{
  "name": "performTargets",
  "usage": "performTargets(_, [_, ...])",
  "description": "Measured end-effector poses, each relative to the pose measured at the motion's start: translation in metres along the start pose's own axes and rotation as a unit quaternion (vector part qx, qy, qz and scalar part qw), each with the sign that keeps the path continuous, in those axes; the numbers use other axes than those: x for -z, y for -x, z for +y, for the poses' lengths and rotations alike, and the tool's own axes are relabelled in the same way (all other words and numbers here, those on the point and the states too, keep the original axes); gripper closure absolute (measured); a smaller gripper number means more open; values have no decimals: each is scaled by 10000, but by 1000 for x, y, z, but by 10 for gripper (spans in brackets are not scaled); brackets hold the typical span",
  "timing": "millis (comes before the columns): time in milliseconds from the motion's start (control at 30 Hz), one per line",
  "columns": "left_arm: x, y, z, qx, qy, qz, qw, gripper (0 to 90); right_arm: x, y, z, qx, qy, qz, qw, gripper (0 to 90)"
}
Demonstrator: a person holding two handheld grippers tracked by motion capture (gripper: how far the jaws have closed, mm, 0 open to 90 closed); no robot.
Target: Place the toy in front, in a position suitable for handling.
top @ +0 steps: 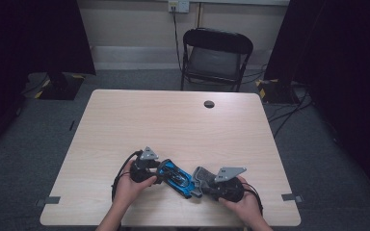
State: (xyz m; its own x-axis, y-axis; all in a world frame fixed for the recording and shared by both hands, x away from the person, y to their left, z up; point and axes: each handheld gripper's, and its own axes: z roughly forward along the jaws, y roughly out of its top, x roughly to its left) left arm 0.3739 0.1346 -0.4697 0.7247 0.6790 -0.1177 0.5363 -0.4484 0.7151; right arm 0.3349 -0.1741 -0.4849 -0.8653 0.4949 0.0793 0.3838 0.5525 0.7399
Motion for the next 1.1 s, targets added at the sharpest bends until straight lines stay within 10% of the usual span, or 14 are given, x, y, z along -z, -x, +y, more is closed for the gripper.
performTargets(300, [1,-1,-2,15,46,64,10000,442,2,3,4,-35,89,-258,9996,754])
performTargets(567, [0,-2,-1,18,30,74,10000,423,27,-27,2,252,191,191,9993,752])
performTargets(767, [0,2,0,-21,3,56,10000,426,1,-48,3,538,-168,381,9977,750])
performTargets(1100, [0,-2,-1,10,39,22,10000,424,-10,-36,9,372,-181,298,9987,756])
